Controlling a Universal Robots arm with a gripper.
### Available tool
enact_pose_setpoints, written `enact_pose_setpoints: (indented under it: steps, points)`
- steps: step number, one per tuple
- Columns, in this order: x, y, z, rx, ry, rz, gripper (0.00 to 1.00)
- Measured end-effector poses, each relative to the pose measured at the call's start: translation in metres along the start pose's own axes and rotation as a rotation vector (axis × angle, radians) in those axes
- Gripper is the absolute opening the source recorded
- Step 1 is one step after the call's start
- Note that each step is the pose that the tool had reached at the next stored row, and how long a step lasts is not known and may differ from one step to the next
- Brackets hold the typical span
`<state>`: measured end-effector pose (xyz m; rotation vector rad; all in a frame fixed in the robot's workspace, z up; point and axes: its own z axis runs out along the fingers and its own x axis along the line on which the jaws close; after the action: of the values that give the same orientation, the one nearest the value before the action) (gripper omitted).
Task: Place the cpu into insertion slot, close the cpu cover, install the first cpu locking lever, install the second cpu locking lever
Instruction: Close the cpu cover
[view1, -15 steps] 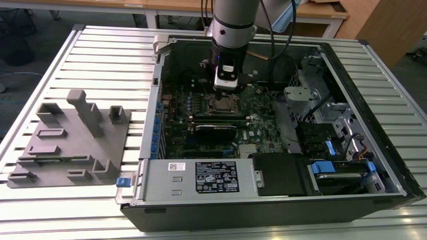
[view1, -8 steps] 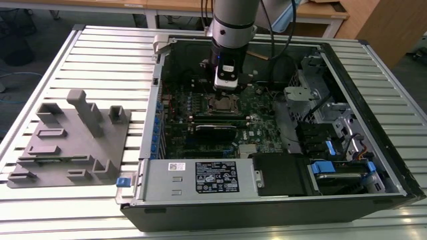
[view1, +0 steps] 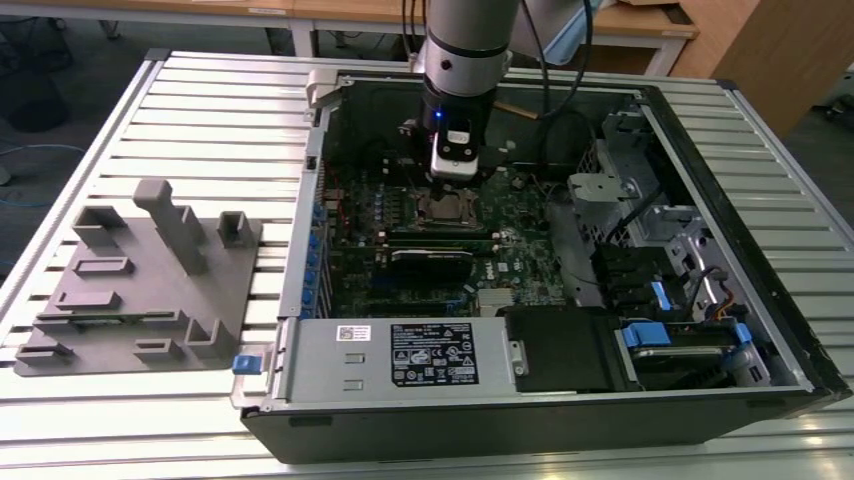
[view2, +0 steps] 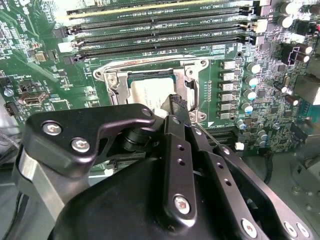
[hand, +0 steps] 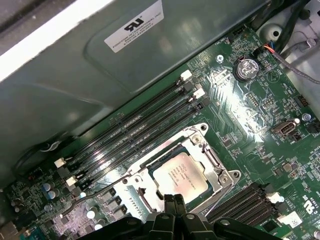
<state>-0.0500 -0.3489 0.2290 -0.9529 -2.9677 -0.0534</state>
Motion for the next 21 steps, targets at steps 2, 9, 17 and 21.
enact_pose_setpoints:
  steps: [2, 9, 17, 21]
  points:
    - [0.0, 0.0, 0.0, 0.0, 0.0, 0.0, 0.11]
    - [0.0, 0.0, 0.0, 0.0001, 0.0001, -0.004, 0.11]
    - [0.0, 0.0, 0.0, 0.0003, 0.0003, -0.023, 0.11]
    - [0.0, 0.0, 0.0, 0.0003, 0.0004, -0.023, 0.11]
